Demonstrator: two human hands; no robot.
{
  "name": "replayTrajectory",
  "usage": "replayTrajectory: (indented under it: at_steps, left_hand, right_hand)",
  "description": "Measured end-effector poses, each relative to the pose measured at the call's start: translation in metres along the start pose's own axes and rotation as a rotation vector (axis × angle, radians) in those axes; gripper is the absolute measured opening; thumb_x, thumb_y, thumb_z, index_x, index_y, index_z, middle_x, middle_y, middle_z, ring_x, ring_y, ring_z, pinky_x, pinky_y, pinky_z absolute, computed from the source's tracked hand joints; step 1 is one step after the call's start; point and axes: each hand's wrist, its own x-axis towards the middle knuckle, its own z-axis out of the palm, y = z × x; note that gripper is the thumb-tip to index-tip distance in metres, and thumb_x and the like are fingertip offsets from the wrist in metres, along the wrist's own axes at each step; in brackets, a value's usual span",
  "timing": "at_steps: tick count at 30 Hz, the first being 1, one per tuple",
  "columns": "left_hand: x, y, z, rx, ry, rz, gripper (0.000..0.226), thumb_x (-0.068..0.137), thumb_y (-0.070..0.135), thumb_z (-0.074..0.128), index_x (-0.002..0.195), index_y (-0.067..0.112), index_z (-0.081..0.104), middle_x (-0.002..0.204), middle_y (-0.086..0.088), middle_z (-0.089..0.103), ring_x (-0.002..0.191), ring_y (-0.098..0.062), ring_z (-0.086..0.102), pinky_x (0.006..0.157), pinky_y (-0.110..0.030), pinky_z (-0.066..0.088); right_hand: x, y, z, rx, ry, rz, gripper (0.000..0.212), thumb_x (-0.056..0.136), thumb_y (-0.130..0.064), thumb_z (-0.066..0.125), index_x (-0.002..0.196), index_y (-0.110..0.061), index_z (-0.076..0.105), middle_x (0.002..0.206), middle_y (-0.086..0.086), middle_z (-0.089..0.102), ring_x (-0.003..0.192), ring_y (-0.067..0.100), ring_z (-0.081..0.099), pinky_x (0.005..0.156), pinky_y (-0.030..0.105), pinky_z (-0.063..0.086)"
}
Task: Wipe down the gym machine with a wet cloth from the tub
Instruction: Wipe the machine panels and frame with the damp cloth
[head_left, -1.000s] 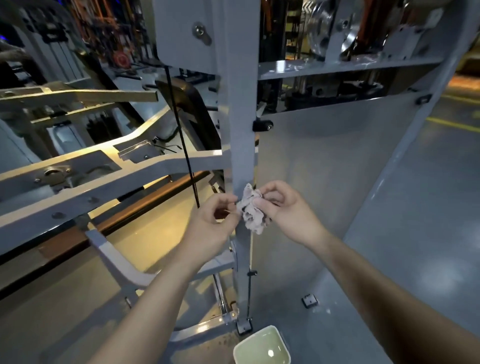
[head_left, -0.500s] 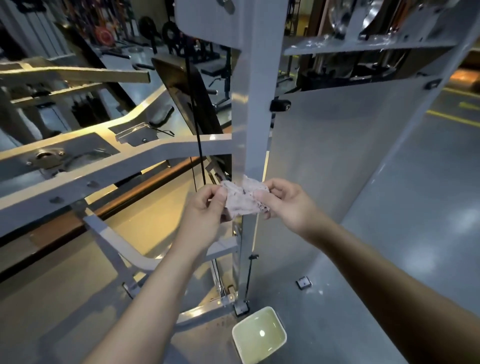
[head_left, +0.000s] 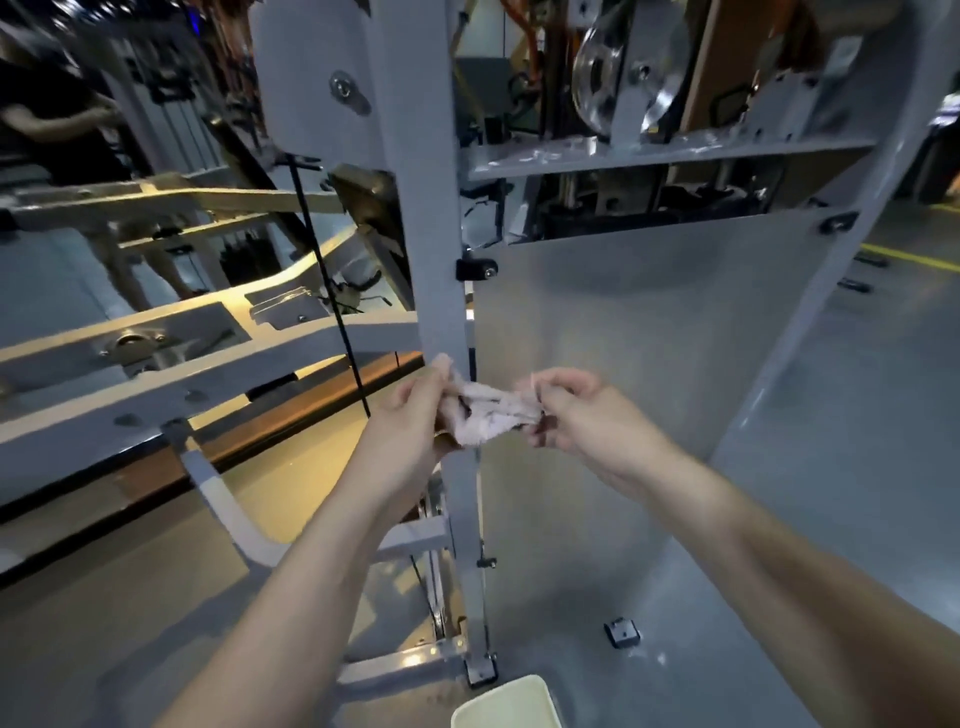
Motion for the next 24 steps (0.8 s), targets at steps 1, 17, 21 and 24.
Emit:
replayTrajectory:
  at_steps: [1,17,21,24]
  left_hand:
    - [-0.001,0.001,0.006,0.061,-0.012,0.024,0.039,0.103,0.038,0.056,0.109,-0.001,0.062,0.098,-0.014,0.074,0.091,-0.018,0.072,0.086,-0.037,0.06]
    - [-0.015,0.05,0.064,-0.01,0.081,0.166,0.023,0.1,0.026,0.063,0.123,0.024,0.06,0.107,-0.009,0.076,0.098,-0.026,0.075,0.085,-0.04,0.062]
    - [-0.025,0.068,0.051,0.26,-0.121,0.205,0.032,0.09,0.029,0.074,0.119,0.017,0.067,0.106,-0.004,0.075,0.094,-0.015,0.073,0.085,-0.029,0.061]
    - [-0.024,0.084,0.037,0.459,-0.152,0.316,0.017,0.094,0.027,0.072,0.098,0.01,0.073,0.093,-0.005,0.071,0.081,-0.012,0.061,0.076,-0.022,0.051]
  right_hand:
    - [0.0,-0.003,-0.007,0.041,-0.046,-0.007,0.02,0.105,-0.02,0.057,0.092,-0.012,0.07,0.084,0.008,0.067,0.071,0.02,0.057,0.073,0.032,0.054]
    - [-0.003,-0.056,-0.076,0.138,-0.233,-0.12,0.016,0.105,-0.021,0.057,0.104,-0.009,0.067,0.094,0.009,0.071,0.083,0.02,0.068,0.072,0.032,0.057]
    - [-0.006,-0.071,-0.06,0.345,-0.215,-0.151,0.011,0.103,-0.006,0.056,0.107,-0.014,0.062,0.088,0.004,0.07,0.077,0.017,0.067,0.07,0.03,0.056]
    - [-0.007,-0.084,-0.047,0.407,-0.178,-0.21,0.027,0.1,0.002,0.057,0.116,-0.018,0.056,0.088,0.004,0.069,0.078,0.016,0.067,0.074,0.029,0.058]
